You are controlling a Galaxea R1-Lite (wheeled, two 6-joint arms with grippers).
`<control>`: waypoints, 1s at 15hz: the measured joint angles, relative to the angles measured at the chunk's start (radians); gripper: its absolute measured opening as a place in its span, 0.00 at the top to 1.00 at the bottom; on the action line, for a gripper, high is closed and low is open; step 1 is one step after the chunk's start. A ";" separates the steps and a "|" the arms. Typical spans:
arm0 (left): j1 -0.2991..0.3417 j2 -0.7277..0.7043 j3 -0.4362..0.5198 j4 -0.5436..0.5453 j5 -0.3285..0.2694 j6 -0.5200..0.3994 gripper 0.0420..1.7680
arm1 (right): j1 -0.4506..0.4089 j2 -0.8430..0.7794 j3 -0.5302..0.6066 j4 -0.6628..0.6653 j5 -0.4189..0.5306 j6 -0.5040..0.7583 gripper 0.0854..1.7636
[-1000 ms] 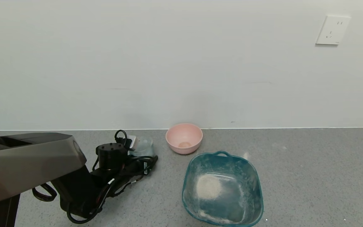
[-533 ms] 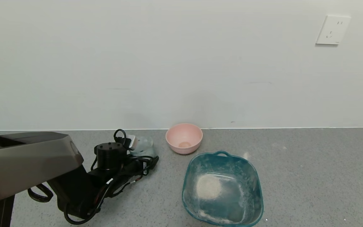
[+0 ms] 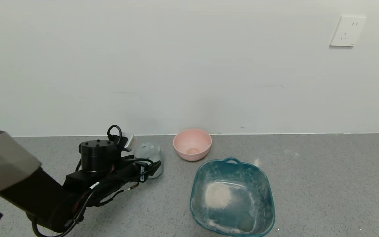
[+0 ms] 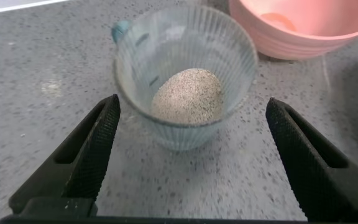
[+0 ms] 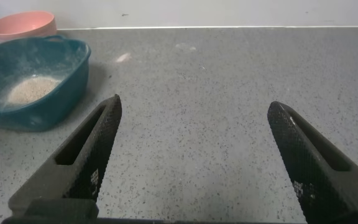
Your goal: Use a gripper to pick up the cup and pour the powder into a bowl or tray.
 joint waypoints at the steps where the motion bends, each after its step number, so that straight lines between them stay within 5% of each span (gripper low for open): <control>1: 0.001 -0.063 0.000 0.064 0.003 0.001 0.05 | 0.000 0.000 0.000 0.000 0.000 0.000 0.03; 15: 0.017 -1.238 -0.014 1.048 0.129 0.061 0.03 | 0.000 0.000 0.000 0.000 0.000 0.000 0.03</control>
